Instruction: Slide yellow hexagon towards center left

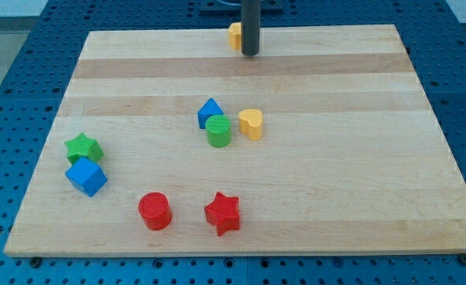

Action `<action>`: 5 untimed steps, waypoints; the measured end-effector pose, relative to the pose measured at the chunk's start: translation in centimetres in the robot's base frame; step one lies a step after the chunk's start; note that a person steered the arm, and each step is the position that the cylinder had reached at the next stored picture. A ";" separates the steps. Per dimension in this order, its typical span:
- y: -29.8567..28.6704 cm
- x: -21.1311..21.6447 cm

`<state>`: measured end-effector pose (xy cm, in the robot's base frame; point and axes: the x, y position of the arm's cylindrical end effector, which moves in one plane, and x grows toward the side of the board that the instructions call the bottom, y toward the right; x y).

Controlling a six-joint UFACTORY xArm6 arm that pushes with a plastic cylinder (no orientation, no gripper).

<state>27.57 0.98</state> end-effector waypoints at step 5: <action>-0.2 13.9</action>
<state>41.49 0.78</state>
